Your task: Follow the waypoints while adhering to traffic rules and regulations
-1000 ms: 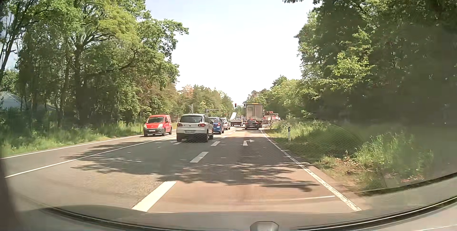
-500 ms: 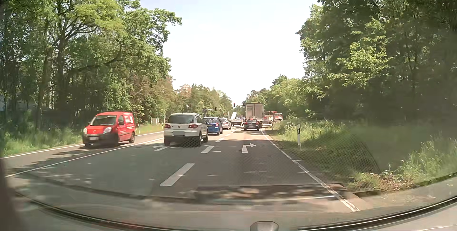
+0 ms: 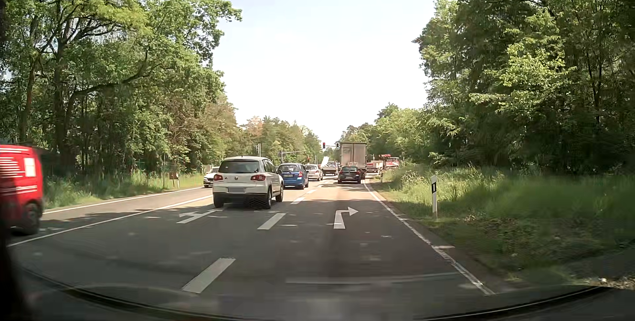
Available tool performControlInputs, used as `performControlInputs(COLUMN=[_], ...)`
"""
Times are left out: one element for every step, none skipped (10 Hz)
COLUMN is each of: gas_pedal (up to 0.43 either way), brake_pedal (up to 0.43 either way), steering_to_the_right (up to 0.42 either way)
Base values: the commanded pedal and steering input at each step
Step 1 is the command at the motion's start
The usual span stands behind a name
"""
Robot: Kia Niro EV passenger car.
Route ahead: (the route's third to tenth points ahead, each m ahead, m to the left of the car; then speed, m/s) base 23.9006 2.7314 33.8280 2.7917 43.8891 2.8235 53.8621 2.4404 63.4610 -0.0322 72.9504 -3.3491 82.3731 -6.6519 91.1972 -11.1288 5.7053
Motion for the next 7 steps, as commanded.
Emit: performControlInputs(gas_pedal=[0.0, 0.0, 0.0, 0.0, 0.0, 0.0, 0.0], brake_pedal=[0.024, 0.024, 0.018, 0.024, 0.018, 0.018, 0.024], steering_to_the_right=[0.007, 0.007, 0.008, 0.007, 0.007, 0.007, 0.008])
